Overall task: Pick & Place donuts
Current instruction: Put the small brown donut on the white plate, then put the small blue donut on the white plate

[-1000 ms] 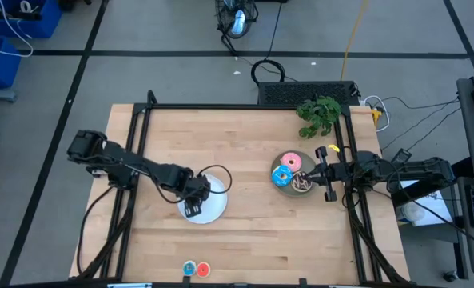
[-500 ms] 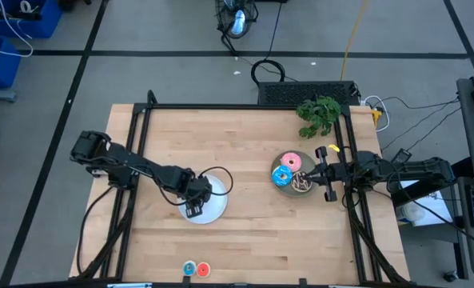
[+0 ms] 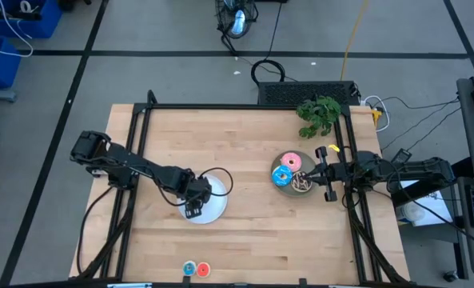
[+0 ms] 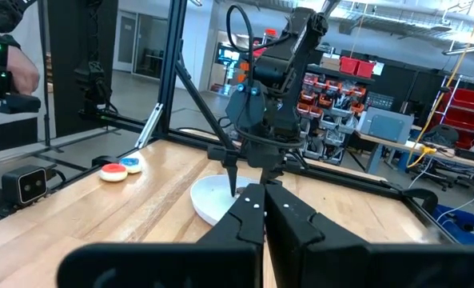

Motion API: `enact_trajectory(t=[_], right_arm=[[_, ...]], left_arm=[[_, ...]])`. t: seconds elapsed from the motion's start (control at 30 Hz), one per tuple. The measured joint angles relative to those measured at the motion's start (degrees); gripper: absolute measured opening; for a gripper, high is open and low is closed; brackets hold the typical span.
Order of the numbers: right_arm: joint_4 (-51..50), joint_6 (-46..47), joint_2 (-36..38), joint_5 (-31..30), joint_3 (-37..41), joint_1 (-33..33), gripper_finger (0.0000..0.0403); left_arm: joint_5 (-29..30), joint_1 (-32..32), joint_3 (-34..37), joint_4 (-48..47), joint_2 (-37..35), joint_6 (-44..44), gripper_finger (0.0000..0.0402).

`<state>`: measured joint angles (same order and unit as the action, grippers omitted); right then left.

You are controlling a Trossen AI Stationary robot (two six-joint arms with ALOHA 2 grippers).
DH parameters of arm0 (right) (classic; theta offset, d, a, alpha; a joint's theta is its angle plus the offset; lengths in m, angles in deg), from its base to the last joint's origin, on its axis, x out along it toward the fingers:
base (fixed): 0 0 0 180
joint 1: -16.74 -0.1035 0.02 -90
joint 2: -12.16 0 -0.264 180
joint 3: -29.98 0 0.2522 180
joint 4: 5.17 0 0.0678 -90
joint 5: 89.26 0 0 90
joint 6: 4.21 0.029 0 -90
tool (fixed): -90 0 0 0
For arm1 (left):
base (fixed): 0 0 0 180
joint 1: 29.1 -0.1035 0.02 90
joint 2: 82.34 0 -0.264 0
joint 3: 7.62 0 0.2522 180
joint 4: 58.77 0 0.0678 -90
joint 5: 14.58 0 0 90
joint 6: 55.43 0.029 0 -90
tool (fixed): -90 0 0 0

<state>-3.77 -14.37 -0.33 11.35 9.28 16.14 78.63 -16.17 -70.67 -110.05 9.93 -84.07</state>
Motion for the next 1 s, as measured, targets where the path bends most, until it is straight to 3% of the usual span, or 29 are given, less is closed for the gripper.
enact_trajectory(t=[0.27, 0.53, 0.73, 1.0], right_arm=[[0.0, 0.0, 0.0, 0.0, 0.0, 0.0, 0.0], [-0.2, -0.2, 0.0, 0.0, 0.0, 0.0, 0.0], [-0.3, 0.0, 0.0, 0.0, 0.0, 0.0, 0.0], [-0.4, 0.0, 0.0, 0.0, 0.0, 0.0, 0.0]], left_arm=[[-2.5, 0.0, -1.3, -2.1, 0.0, 1.2, 0.0326], [-2.2, 0.8, -16.2, -20.0, 0.0, 1.5, 0.0335], [0.2, 3.7, -29.1, -27.0, 0.0, -0.6, 0.0275], [2.8, 8.4, -36.5, -27.3, 0.0, -1.7, 0.0109]])
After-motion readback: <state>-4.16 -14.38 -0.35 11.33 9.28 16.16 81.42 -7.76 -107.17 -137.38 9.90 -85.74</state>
